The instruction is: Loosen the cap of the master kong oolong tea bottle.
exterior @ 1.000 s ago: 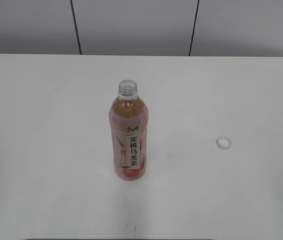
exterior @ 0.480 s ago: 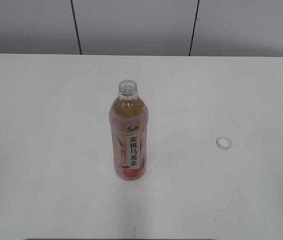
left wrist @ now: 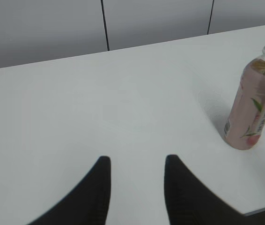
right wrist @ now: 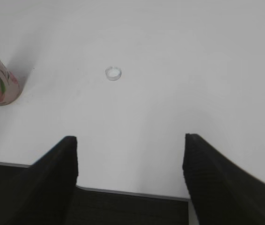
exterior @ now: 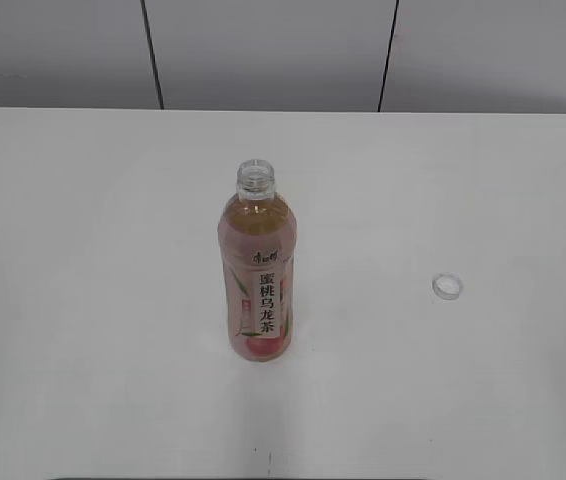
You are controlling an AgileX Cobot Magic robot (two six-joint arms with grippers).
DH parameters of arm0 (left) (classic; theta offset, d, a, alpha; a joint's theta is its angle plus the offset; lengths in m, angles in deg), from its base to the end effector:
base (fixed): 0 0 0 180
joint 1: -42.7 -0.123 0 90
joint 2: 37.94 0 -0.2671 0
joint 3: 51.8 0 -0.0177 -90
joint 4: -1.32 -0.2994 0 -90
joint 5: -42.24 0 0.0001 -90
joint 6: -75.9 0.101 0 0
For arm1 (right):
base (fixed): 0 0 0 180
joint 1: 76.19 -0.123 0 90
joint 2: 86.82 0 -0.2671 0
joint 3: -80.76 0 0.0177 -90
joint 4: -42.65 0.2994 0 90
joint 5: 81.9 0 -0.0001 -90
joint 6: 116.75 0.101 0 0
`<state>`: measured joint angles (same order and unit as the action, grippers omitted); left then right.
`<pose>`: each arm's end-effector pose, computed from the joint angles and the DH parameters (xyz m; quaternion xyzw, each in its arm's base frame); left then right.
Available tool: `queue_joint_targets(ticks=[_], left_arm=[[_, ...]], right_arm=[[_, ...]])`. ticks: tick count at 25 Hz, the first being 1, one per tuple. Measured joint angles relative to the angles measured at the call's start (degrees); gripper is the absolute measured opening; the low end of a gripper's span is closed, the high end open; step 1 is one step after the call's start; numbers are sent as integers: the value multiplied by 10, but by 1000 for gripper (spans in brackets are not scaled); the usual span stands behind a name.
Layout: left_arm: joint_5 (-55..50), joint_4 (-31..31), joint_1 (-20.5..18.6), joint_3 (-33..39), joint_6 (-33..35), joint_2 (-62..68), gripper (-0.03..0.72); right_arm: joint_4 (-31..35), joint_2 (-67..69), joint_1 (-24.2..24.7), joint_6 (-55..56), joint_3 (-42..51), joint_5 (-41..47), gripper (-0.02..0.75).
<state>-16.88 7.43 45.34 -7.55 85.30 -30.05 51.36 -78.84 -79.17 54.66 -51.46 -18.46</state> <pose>0.0542 -0.0117 0.3211 0.0897 0.8194 -0.0199 0.5659 0.0598 0.0168 0.2947 -0.0917 0.8551 0.0510 0.5077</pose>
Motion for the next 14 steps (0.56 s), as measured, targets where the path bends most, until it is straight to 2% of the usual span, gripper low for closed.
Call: queue_joint_targets(ticks=[14], left_arm=[[0, 0, 0, 0, 0, 0, 244]], right_arm=[[0, 0, 0, 0, 0, 0, 531]])
